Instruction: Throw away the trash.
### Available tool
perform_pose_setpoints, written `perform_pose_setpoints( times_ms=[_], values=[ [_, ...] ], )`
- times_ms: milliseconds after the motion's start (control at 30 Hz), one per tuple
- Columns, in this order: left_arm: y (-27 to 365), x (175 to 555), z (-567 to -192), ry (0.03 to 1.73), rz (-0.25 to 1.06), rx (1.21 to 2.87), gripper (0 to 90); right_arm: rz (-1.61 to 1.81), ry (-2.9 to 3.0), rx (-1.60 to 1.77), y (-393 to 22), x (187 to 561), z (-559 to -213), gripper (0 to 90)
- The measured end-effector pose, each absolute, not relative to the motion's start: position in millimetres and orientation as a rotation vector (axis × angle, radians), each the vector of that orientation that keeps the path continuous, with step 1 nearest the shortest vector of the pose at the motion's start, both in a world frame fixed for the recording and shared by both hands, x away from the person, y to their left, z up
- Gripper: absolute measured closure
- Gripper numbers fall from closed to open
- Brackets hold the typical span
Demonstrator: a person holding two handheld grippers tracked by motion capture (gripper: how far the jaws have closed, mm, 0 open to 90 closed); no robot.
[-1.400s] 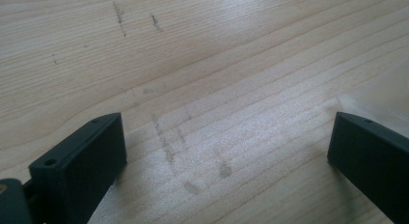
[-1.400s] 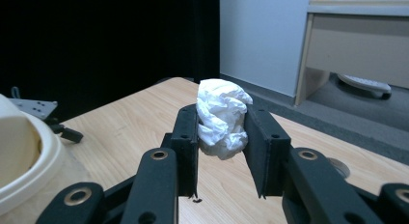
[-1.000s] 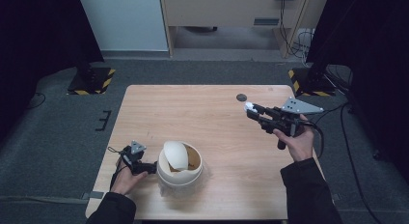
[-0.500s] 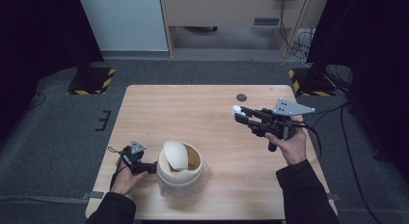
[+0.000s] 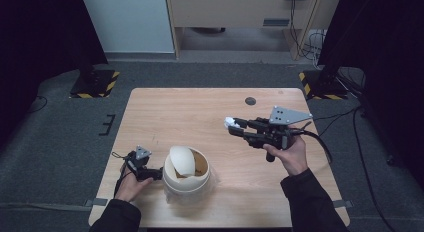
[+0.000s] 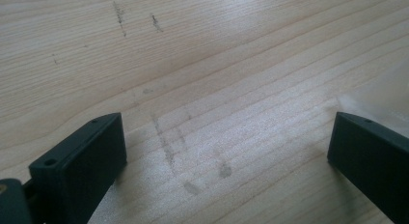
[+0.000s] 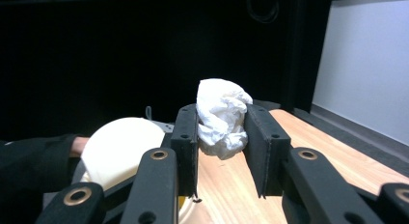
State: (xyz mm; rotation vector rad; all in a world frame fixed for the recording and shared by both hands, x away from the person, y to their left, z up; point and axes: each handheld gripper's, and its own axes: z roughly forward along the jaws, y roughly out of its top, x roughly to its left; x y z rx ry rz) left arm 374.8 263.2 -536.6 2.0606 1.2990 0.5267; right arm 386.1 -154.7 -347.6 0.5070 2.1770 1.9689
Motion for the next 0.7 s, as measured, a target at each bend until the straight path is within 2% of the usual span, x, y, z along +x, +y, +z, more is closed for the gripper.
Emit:
perform_pose_setpoints(
  times_ms=[700],
  values=[
    [263.2,374.8,-536.6,1.299,0.527,2.061,0.0,2.017,2.24,0.477,-138.3,385.8,-359.3,67.6]
  ],
)
